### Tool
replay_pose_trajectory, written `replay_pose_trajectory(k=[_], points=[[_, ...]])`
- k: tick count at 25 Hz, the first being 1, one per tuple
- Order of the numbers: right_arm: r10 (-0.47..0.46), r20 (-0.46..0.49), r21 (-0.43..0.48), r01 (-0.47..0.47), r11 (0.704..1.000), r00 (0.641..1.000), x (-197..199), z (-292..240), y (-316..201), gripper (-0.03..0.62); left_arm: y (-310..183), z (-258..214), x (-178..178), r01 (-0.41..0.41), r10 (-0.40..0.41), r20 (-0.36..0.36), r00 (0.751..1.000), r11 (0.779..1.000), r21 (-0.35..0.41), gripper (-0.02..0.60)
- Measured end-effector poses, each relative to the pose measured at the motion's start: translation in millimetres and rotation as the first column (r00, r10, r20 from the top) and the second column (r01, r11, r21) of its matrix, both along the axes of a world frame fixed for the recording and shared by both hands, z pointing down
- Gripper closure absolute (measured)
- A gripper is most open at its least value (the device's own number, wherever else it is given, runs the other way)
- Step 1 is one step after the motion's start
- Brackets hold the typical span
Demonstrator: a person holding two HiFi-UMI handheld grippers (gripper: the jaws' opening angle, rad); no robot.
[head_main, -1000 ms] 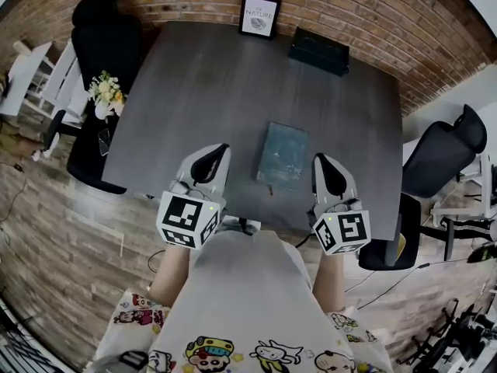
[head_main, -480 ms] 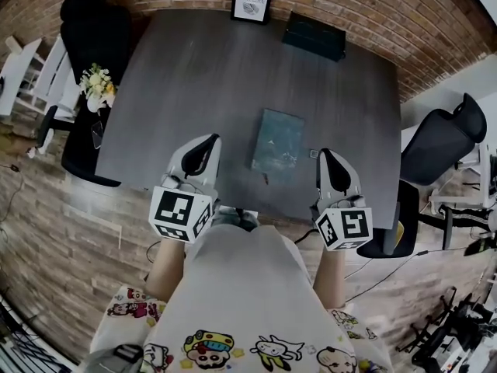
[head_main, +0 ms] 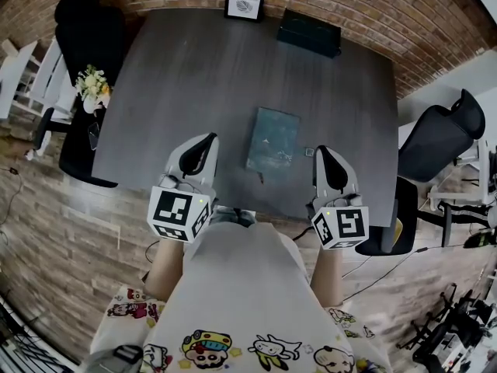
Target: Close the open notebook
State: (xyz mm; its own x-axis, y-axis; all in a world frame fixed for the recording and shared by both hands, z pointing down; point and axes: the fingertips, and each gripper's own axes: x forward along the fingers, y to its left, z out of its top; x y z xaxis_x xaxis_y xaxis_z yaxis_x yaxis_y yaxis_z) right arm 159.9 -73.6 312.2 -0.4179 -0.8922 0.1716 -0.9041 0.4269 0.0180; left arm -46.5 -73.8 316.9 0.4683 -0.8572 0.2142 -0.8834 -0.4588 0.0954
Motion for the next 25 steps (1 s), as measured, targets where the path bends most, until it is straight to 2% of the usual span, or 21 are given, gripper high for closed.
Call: replay_pose_trajectory(k=[15,25], points=[[0.003,0.010,-0.039,-0.003,0.999,1.000,6.3,7.5,-7.1,0.585,-6.4,0.3,1.9,0.012,-0.012,-0.002,1.000,1.000,-0.005,0.584],[-0.004,0.017,-0.047,0.004,0.999,1.000,11.2,9.8,-12.2,0.585,-13.3,-0.4,2.7,0.018,-0.018,0.028,0.999,1.000,0.002,0.584]])
